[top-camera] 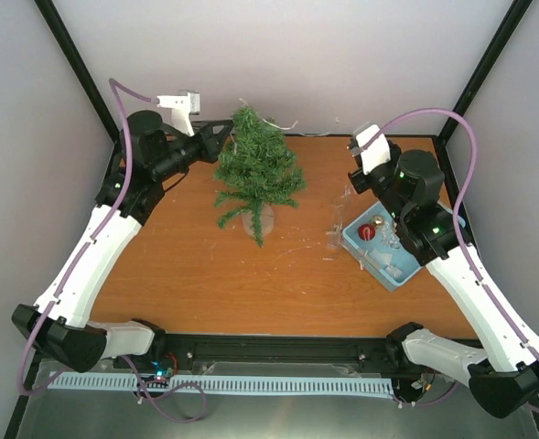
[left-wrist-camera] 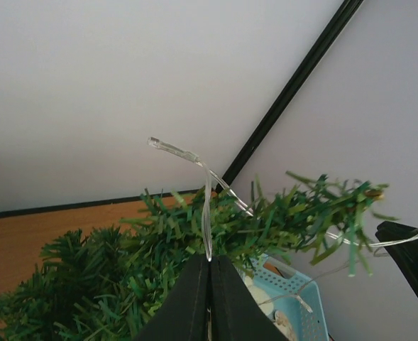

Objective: Decorate the small christmas tree
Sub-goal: Wrap the decoration item around the Christmas tree.

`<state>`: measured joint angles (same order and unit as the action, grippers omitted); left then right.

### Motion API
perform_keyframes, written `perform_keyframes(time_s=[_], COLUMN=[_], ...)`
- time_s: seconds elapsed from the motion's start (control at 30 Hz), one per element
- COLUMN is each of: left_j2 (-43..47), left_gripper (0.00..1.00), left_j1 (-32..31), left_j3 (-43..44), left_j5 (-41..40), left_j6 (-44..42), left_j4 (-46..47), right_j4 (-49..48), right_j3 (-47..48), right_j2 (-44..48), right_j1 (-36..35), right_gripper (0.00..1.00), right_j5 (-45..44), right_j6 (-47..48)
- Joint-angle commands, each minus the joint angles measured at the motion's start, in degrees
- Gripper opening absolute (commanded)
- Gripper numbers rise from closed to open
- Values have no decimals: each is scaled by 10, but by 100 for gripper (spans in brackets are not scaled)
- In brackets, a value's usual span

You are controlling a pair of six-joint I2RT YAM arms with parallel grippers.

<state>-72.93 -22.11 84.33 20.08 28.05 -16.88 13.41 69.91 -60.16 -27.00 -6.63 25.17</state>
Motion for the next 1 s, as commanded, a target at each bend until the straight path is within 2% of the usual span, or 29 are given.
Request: perform_keyframes(time_s=[0.0,0.33,0.7,0.97], left_j2=[4,26,25,34], left_gripper=[1,1,1,1], left_j1=[6,6,6,6], left_j3=[-13,-57,-132,-176], left_j5=[18,87,145,99], left_j6=[12,60,171,232], left_j4=[5,45,182,262], right_j4=[28,46,30,24], right_j3=[-18,-73,-110,-122], right_j2=[17,58,58,68], right_j1=[5,5,4,5], right_gripper=[3,3,3,3], right_j5=[37,133,176,183], right_j6=[-27,-47,-69,-74])
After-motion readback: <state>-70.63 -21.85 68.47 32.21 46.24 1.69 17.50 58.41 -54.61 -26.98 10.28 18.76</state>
